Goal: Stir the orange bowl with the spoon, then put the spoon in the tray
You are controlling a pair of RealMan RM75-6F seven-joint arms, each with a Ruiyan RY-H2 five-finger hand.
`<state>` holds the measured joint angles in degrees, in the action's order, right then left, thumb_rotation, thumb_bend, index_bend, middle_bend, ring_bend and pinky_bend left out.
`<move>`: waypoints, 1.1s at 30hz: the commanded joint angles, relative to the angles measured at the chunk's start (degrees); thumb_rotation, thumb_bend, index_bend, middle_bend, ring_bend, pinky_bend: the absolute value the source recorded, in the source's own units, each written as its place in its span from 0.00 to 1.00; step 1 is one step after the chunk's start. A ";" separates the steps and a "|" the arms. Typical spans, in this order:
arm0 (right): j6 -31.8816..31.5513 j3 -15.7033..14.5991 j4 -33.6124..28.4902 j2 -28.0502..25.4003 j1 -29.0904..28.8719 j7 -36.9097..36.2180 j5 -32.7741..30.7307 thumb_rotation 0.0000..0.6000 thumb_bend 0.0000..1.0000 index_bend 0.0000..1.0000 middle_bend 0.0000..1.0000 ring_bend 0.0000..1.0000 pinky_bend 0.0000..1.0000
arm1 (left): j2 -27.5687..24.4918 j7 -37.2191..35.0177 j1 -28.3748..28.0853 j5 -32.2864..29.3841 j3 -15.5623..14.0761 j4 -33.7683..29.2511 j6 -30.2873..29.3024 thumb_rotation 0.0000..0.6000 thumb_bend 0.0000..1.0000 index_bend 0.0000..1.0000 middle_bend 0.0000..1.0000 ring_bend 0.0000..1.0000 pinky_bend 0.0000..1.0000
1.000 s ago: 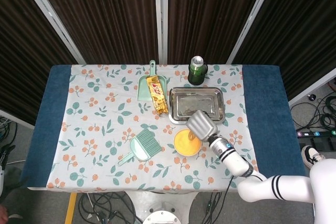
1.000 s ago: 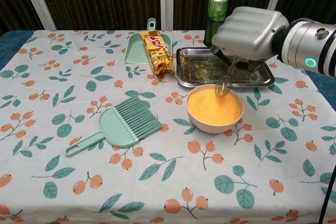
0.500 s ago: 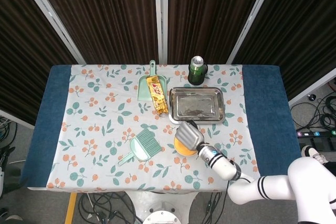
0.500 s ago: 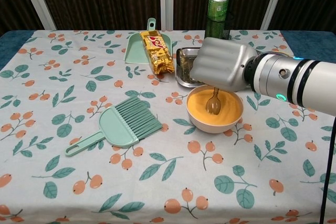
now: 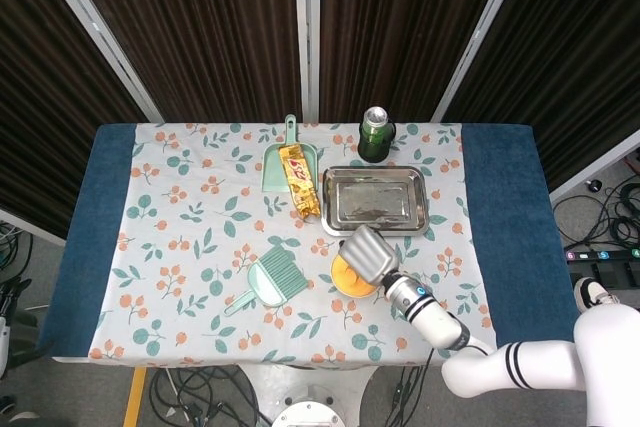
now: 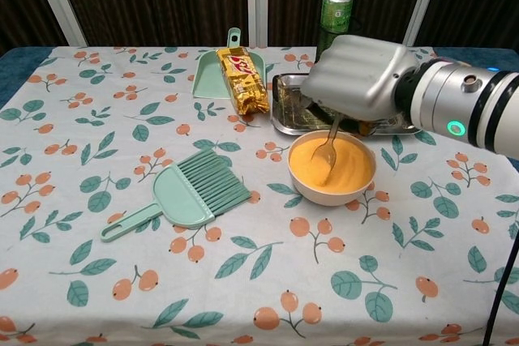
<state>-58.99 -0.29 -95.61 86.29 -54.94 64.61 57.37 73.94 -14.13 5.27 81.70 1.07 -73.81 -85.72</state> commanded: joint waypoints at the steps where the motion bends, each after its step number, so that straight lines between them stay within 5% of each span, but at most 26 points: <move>1: -0.12 -0.06 0.02 -1.20 0.06 0.49 -0.44 1.00 0.42 0.72 0.96 1.00 1.00 | -0.01 0.04 0.00 0.02 0.01 -0.05 -0.03 1.00 0.10 0.18 0.18 0.12 0.14; 19: 1.97 -4.04 9.05 5.03 -2.82 10.85 4.70 1.00 0.42 0.75 0.97 1.00 1.00 | 0.19 -0.49 0.02 -0.54 -0.08 0.42 0.97 1.00 0.10 0.18 0.18 0.12 0.14; 33: 1.22 1.20 2.22 2.43 2.11 -4.97 -1.62 1.00 0.42 0.76 0.97 1.00 1.00 | 0.07 -0.30 0.07 -0.10 -0.10 0.24 0.59 1.00 0.10 0.18 0.18 0.12 0.14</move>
<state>-57.91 -0.74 -91.60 90.10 -54.12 62.84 58.17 74.02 -14.45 5.37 81.58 0.96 -73.55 -85.11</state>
